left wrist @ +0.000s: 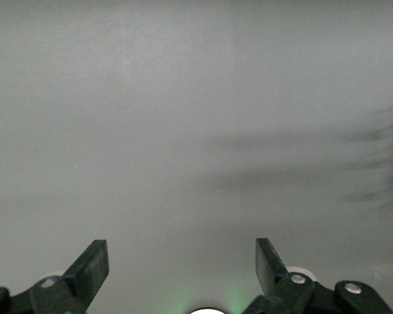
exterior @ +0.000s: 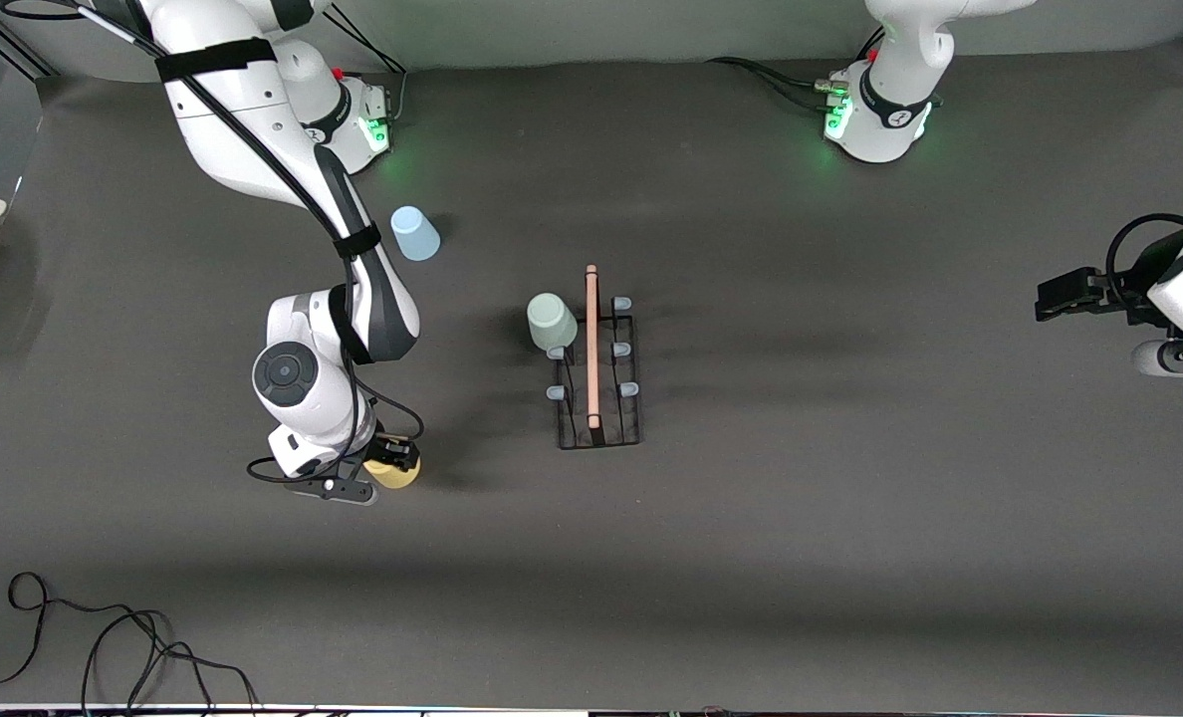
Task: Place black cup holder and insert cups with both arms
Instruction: 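Carry the yellow cup with the right gripper over the rack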
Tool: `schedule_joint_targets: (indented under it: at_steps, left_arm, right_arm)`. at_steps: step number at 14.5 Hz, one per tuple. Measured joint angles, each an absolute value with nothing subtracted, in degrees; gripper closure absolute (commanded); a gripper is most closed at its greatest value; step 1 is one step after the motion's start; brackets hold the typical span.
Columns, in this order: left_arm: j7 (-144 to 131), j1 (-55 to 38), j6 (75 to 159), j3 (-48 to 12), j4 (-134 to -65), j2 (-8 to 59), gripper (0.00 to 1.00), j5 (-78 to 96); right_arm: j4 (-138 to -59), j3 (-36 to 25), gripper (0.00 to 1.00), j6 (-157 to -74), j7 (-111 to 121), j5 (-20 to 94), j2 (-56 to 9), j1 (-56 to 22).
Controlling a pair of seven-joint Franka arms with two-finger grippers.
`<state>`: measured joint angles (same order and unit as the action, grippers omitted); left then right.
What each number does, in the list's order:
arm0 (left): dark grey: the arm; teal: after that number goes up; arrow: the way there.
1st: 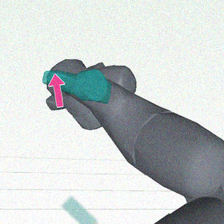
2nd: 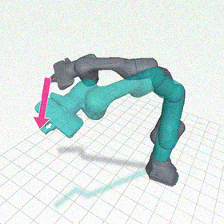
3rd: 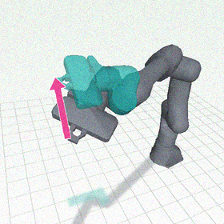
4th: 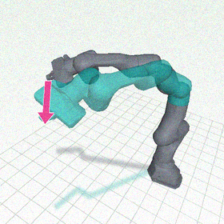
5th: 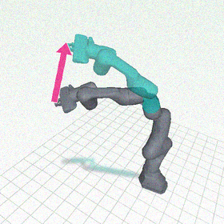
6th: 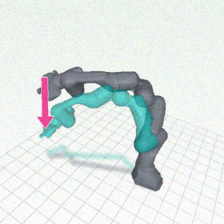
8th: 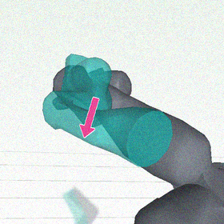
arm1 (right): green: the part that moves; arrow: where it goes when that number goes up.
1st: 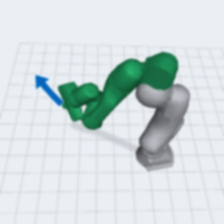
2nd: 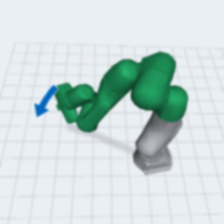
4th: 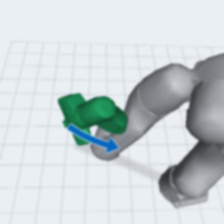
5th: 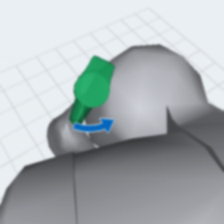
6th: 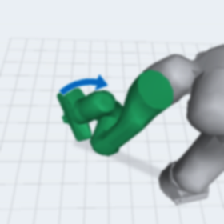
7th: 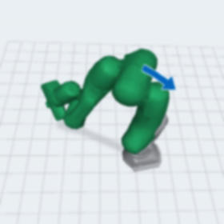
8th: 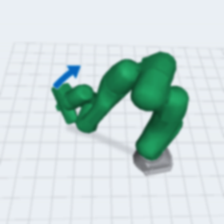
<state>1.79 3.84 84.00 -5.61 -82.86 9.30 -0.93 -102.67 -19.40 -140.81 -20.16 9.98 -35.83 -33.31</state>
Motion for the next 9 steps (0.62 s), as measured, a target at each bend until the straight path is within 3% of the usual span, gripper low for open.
schedule_joint_targets:
  at_steps: [3,9]
  left_arm:
    - [1.79,3.84,84.00,-5.61,-82.86,9.30,0.00,-0.93]
    - [1.78,3.84,84.00,-5.61,-82.88,9.30,0.00,-0.95]
  right_arm:
    - [-100.50,-19.46,1.00,-137.00,-19.95,10.02,-34.41,-33.30]
    - [-87.63,-19.23,1.00,-116.07,-23.40,13.50,-29.18,-33.76]
